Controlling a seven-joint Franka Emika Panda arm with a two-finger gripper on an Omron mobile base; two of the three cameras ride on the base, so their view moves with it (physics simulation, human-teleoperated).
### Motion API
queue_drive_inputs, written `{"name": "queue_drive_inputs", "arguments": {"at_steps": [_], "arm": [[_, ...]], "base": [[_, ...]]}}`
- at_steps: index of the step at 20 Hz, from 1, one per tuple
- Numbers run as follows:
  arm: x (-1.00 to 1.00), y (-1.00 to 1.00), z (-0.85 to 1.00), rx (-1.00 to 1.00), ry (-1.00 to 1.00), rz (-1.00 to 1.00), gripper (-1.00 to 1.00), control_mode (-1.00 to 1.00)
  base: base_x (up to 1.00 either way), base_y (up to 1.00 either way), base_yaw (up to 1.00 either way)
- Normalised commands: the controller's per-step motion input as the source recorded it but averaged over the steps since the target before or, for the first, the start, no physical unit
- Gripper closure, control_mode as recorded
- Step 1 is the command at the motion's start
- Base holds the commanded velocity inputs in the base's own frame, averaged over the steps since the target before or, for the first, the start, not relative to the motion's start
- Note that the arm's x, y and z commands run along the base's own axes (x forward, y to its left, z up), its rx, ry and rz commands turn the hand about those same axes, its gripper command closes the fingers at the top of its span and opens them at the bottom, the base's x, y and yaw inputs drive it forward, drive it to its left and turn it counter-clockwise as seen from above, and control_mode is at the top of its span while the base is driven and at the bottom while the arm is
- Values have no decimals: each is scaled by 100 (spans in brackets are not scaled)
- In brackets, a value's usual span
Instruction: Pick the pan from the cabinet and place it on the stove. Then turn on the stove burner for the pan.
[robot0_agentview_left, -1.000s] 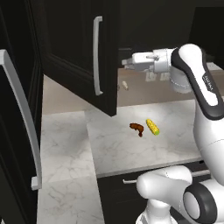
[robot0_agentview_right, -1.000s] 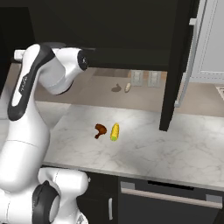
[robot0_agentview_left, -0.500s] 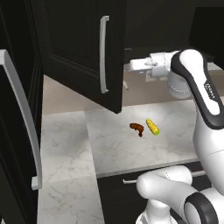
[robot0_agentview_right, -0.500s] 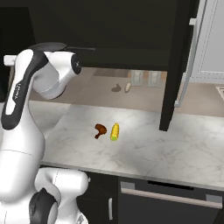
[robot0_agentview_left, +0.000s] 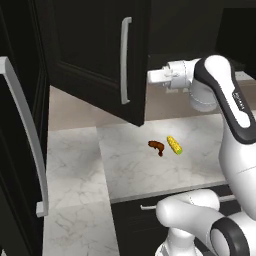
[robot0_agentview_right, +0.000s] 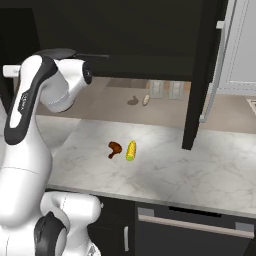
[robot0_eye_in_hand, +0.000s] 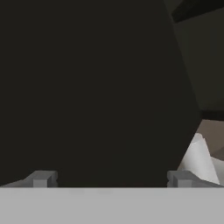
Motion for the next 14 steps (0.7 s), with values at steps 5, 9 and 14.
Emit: {"name": "queue_drive_inputs", "arguments": {"at_steps": [5,9,14], "arm": [[-7,1,0,0,-7,7,-100,-100],[-12,1,0,0,-8,6,-100,-100],[-8,1,0,0,-8,5,-100,-100]], "base": [[0,0,0],[0,0,0],[0,0,0]]}}
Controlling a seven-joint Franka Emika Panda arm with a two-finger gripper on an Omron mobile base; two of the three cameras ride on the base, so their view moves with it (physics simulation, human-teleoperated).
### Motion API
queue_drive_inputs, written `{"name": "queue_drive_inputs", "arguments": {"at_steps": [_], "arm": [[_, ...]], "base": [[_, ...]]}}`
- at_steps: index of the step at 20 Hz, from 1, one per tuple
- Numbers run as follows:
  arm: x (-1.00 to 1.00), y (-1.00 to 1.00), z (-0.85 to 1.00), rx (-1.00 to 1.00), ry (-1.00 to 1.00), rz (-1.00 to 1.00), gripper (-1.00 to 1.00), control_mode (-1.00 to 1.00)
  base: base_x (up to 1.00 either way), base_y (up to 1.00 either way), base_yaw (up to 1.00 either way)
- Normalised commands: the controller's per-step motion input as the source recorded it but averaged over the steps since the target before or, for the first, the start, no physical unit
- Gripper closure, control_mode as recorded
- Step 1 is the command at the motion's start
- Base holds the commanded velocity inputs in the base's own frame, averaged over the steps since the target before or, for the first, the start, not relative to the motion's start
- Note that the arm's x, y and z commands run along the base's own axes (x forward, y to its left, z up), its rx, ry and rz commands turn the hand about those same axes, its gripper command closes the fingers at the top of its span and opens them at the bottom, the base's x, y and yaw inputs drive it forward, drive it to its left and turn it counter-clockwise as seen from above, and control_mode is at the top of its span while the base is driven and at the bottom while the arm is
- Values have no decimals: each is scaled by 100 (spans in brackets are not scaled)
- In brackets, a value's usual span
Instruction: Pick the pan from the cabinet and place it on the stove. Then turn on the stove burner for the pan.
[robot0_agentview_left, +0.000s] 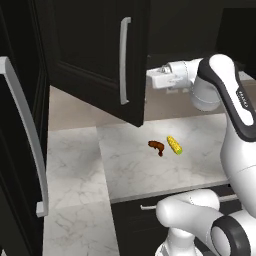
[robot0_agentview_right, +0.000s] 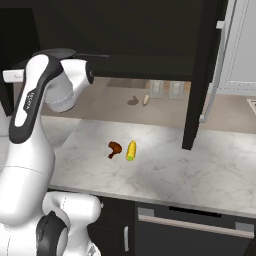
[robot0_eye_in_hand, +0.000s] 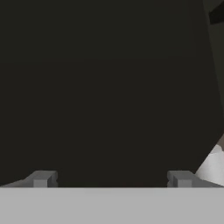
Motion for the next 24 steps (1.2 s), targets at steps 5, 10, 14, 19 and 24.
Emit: {"name": "queue_drive_inputs", "arguments": {"at_steps": [5,10,14,19,24], "arm": [[2,-5,0,0,-8,0,-100,-100],[5,-16,0,0,-7,0,-100,-100],[3,-16,2,0,-7,0,-100,-100],[0,-12,2,0,-7,0,-100,-100],[0,-9,3,0,-9,0,-100,-100]], "base": [[0,0,0],[0,0,0],[0,0,0],[0,0,0],[0,0,0]]}}
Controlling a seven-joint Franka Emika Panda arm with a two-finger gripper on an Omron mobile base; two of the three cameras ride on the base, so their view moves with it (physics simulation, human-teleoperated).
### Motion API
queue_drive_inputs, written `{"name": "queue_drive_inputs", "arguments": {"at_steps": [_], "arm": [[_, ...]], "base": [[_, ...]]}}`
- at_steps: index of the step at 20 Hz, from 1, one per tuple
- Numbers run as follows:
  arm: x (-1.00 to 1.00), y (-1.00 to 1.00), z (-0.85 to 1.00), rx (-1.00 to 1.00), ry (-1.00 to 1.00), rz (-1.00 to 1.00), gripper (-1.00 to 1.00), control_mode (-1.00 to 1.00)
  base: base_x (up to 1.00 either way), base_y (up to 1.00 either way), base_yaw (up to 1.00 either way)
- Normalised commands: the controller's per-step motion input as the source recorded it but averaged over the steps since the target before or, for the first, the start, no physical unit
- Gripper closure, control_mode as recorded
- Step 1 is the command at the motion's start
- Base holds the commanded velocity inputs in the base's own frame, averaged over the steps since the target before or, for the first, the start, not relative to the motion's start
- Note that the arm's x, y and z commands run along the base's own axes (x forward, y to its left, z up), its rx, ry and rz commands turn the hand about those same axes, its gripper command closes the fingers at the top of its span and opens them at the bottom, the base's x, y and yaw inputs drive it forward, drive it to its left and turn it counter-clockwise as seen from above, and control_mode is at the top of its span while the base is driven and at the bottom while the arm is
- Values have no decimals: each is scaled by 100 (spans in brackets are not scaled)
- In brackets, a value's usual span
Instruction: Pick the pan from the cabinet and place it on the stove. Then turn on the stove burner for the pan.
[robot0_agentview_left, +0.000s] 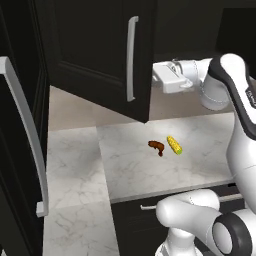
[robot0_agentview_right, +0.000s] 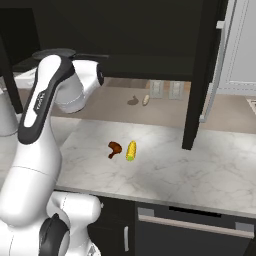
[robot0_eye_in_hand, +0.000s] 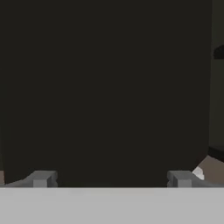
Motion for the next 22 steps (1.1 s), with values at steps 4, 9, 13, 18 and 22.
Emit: {"name": "queue_drive_inputs", "arguments": {"at_steps": [4,9,13,18,22], "arm": [[0,-9,7,0,-11,0,-100,-100],[11,-13,14,0,-8,-2,-100,-100],[20,-12,7,0,-4,-2,-100,-100],[23,-10,0,0,-2,-1,-100,-100],[17,-14,3,0,-3,-1,-100,-100]], "base": [[0,0,0],[0,0,0],[0,0,0],[0,0,0],[0,0,0]]}}
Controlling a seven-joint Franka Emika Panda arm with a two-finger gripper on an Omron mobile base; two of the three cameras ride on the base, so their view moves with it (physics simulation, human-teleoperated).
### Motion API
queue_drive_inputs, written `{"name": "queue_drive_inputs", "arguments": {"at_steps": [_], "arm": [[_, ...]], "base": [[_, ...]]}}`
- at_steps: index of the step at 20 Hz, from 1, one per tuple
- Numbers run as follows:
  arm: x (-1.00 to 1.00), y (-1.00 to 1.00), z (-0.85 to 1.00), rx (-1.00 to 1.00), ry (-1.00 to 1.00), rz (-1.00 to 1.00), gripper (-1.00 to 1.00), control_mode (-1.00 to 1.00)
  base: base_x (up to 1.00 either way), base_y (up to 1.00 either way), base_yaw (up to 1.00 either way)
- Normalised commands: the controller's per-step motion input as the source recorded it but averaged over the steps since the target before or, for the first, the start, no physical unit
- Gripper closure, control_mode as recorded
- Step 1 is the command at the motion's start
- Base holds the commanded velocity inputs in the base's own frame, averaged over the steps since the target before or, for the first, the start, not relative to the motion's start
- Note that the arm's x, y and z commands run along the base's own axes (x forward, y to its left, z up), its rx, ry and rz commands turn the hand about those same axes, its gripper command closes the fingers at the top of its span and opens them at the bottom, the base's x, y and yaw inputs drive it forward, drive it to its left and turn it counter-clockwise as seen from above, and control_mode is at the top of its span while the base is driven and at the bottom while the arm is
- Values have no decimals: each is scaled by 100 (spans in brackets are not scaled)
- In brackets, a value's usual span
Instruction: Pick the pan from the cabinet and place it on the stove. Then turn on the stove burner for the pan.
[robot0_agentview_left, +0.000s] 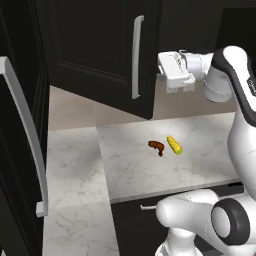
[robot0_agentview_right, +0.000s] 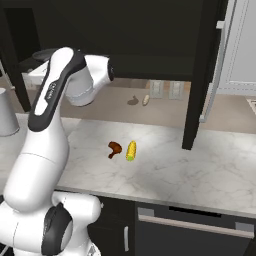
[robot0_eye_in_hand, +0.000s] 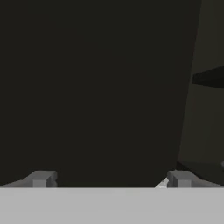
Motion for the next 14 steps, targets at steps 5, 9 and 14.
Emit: {"name": "queue_drive_inputs", "arguments": {"at_steps": [5,9,14], "arm": [[16,-14,8,0,-3,-1,-100,-100],[17,-13,5,-1,0,-1,-100,-100],[16,-15,0,-5,0,-3,-100,-100]], "base": [[0,0,0],[0,0,0],[0,0,0]]}}
